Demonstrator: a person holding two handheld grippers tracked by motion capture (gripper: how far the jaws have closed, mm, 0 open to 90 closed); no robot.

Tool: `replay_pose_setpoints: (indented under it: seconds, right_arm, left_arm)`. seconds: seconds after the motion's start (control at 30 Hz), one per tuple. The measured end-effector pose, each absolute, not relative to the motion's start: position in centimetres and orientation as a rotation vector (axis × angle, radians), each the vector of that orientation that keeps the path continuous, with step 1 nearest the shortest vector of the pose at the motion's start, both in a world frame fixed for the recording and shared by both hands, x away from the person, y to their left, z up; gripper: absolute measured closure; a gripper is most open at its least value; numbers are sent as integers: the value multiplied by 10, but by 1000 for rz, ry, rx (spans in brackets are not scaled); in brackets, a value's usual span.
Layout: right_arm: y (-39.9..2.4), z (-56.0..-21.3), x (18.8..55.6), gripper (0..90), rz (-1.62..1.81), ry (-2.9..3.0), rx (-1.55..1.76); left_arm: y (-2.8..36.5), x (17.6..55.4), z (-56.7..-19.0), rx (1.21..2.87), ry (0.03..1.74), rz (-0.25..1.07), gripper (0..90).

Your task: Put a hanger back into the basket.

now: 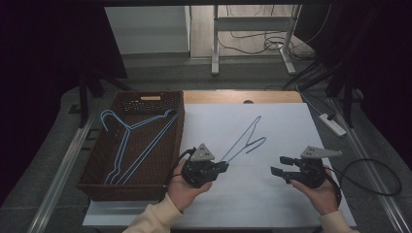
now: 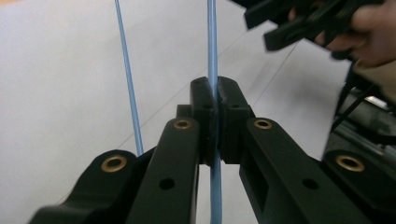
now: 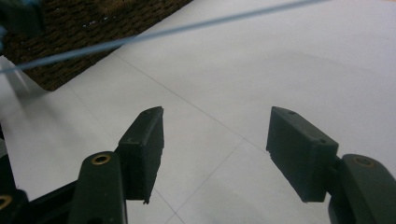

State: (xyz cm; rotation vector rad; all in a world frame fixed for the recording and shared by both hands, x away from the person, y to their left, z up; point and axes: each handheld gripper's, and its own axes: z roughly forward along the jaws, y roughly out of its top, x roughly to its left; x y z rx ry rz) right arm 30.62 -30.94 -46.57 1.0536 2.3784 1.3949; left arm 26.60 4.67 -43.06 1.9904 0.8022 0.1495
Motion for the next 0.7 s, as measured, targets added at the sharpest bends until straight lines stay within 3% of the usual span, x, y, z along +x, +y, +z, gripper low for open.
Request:
replay_pose_setpoints:
  seconds: [0.23,0.7]
  right_arm:
    - [-310,-474,305,365,1374,2376,1079]
    - [-306,-481,305,365,1311,2403,1061]
  left_arm:
    - [68,263,-407,1944,790,168,869]
    - [154,267,-377,1814,822,195,869]
